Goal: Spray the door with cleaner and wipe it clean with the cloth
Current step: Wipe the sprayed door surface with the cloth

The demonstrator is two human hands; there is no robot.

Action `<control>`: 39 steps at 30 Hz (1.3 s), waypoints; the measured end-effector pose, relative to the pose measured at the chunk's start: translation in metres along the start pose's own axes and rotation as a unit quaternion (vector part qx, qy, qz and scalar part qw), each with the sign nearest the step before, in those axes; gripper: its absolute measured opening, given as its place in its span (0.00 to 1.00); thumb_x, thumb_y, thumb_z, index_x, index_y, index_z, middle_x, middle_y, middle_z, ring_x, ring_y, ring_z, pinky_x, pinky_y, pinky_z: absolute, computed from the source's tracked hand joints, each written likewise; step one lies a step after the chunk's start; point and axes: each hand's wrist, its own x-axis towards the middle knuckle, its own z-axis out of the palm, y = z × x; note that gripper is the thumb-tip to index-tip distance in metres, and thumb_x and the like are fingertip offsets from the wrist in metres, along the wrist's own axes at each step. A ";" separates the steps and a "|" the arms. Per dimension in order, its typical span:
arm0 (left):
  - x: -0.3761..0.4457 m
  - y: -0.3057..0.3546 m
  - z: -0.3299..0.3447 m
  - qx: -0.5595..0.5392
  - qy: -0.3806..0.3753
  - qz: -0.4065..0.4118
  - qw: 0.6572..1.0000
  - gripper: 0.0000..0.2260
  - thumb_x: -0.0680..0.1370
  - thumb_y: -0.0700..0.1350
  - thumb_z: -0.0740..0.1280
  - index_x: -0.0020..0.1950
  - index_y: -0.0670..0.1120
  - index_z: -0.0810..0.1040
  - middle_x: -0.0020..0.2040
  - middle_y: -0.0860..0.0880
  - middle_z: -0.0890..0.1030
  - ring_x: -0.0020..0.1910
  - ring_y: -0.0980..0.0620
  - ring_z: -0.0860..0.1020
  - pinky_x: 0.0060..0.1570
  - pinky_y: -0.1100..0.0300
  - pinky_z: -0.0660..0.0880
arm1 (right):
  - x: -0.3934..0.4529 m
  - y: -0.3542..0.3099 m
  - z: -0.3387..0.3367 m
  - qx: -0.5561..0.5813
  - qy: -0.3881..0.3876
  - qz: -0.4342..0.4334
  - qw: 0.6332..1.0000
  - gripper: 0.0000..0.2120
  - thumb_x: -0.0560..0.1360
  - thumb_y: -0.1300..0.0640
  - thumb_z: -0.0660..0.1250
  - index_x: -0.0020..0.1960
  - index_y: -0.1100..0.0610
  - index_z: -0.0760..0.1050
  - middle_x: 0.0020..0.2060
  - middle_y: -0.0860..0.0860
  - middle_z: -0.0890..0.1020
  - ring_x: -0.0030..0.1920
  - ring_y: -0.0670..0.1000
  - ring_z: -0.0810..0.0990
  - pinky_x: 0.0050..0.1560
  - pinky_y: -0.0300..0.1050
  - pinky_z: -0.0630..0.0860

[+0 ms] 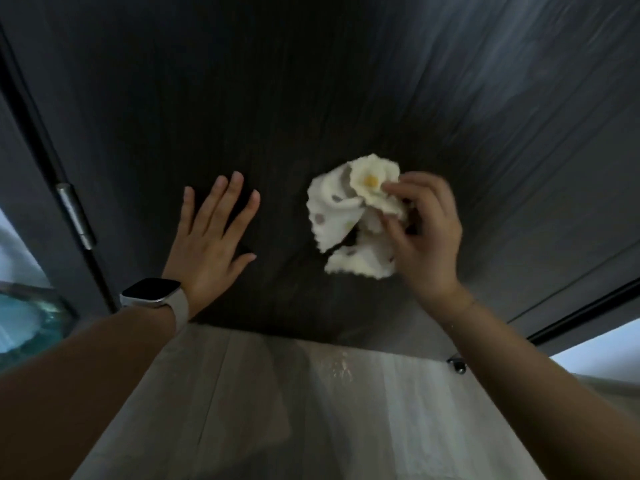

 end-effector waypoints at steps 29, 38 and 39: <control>0.010 0.040 0.021 -0.025 0.025 -0.105 0.994 0.45 0.71 0.68 0.56 0.79 0.52 0.38 0.78 0.46 0.32 0.77 0.44 0.35 0.73 0.41 0.33 | 0.042 0.021 -0.003 -0.124 0.023 -0.196 0.972 0.06 0.77 0.62 0.67 0.48 0.52 0.79 0.44 0.50 0.76 0.46 0.47 0.77 0.51 0.52 0.75; 0.058 0.037 -0.020 -0.081 0.135 -0.076 0.985 0.39 0.77 0.61 0.62 0.80 0.51 0.43 0.78 0.42 0.48 0.78 0.48 0.42 0.76 0.44 0.39 | 0.135 0.028 -0.057 -0.082 0.296 -0.098 0.946 0.14 0.73 0.75 0.63 0.52 0.62 0.82 0.48 0.54 0.72 0.46 0.61 0.75 0.45 0.56 0.75; 0.065 0.035 -0.025 -0.088 0.137 -0.088 0.983 0.38 0.77 0.60 0.62 0.80 0.50 0.46 0.78 0.42 0.48 0.78 0.49 0.42 0.76 0.44 0.39 | 0.144 0.025 -0.051 -0.074 0.316 -0.090 0.941 0.13 0.73 0.75 0.64 0.51 0.64 0.82 0.48 0.54 0.71 0.47 0.60 0.75 0.45 0.56 0.74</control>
